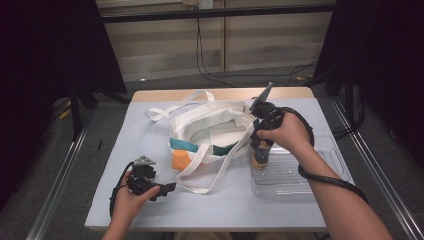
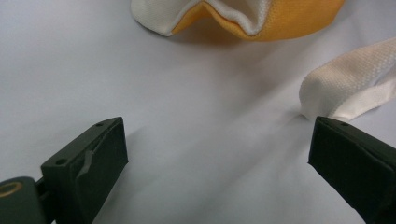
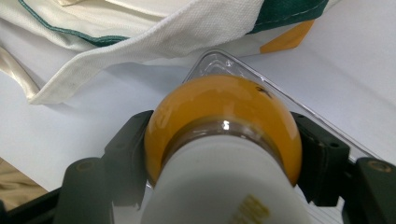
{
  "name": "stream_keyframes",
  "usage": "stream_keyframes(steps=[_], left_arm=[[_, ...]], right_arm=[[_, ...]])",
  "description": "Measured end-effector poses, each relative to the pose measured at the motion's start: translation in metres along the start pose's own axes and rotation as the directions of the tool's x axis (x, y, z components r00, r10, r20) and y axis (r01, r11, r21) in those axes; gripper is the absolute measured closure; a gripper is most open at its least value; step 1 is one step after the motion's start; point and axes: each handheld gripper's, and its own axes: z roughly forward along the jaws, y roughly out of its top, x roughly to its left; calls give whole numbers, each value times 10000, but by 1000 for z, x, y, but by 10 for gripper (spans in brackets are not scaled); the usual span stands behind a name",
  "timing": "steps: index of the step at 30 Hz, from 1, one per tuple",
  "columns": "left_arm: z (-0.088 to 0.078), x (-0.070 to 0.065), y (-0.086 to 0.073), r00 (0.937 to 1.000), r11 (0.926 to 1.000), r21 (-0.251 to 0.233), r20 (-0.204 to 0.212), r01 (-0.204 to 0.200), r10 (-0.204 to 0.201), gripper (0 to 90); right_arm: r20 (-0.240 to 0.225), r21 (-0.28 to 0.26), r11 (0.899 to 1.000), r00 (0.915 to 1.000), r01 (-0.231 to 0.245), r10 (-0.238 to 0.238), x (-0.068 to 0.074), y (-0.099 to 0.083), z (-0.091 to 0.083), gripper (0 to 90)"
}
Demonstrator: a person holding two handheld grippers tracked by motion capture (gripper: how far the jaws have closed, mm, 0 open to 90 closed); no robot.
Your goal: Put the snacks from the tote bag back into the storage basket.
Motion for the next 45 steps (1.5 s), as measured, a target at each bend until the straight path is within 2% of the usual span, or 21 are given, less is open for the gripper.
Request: stream_keyframes(steps=[3,7,8,10,11,16,17,20,22,24,32,36,37,38,39,43,45], left_arm=[[0,1,0,10000,10000,22,-21,-81,81,43],[0,0,0,10000,10000,-56,10,16,-16,43],[0,1,0,9999,9999,63,10,-144,144,43],[0,1,0,10000,10000,-37,0,-9,9,43],[-1,2,0,9999,9999,80,44,-144,143,43],[-1,3,0,9999,9999,43,42,-115,115,43],[0,2,0,10000,10000,-26,49,15,-15,43],[-1,1,-1,10000,10000,-15,15,25,-25,43],[-2,2,-1,9999,9998,156,47,-126,125,43],[-1,1,-2,10000,10000,17,34,28,-28,42],[-1,1,-2,10000,10000,5,-6,53,-53,43],[-1,1,-2,10000,9999,134,8,-96,96,43],[0,0,-2,10000,10000,-10,12,37,-37,43],[-1,2,-2,9998,9996,199,19,-213,213,43],[-1,1,-2,10000,9999,131,10,-70,69,43],[-1,1,0,9999,9997,165,-16,-159,160,43],[0,-1,0,10000,10000,30,-37,15,-15,42]], right_arm=[[-29,-38,10000,10000,-42,42,0,-1,0,302],[-40,-75,9999,10000,80,-80,-1,-2,0,301],[-67,-96,10000,10000,12,-13,-1,-3,0,301],[-51,-121,9999,9999,105,-105,-1,-4,0,300],[-3,-127,9998,9999,170,-170,-1,-4,0,299],[-73,-241,9994,9997,248,-250,1,-6,0,293],[-22,-292,9992,9996,285,-286,1,-7,-1,288],[-107,-352,9992,9998,185,-189,0,-9,-3,266],[-119,-404,9990,9998,183,-188,-2,-10,-5,255],[-138,-481,9987,9998,164,-170,-3,-12,-6,240],[-58,-656,9977,9998,180,-184,-3,-19,-13,197],[-212,-928,9956,9996,154,-174,-7,-24,-17,165],[-277,-930,9956,9996,88,-114,-8,-26,-19,162],[-281,-1012,9948,9995,134,-163,-9,-27,-20,155],[-312,-986,9951,9995,40,-71,-10,-29,-21,149],[-396,-1111,9938,9992,-42,-2,-14,-35,-24,146],[-462,-1152,9933,9989,-43,-11,-16,-39,-23,143]])
